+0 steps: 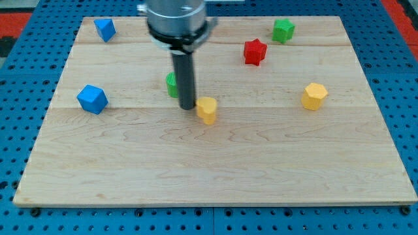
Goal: Place the yellow heart and green circle parallel to each other
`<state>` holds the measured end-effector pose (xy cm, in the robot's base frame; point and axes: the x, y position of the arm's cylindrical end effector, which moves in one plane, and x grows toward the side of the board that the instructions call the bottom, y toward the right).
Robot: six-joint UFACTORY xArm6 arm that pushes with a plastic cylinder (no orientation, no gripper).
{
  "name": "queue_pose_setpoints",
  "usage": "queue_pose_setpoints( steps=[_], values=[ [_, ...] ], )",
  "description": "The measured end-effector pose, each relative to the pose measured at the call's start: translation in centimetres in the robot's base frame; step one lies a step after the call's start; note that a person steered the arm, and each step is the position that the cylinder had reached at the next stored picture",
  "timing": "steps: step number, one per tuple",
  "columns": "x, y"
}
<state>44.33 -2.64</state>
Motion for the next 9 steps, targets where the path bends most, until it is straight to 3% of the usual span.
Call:
queue_pose_setpoints(
  steps=[2, 3, 5, 6, 7, 9],
  values=[
    [-2.3, 2.2],
    [1.7, 6.3],
    [8.5, 2.9],
    [8.5, 1.8],
    [6.4, -3.5],
    [-1.7, -10.5]
  ],
)
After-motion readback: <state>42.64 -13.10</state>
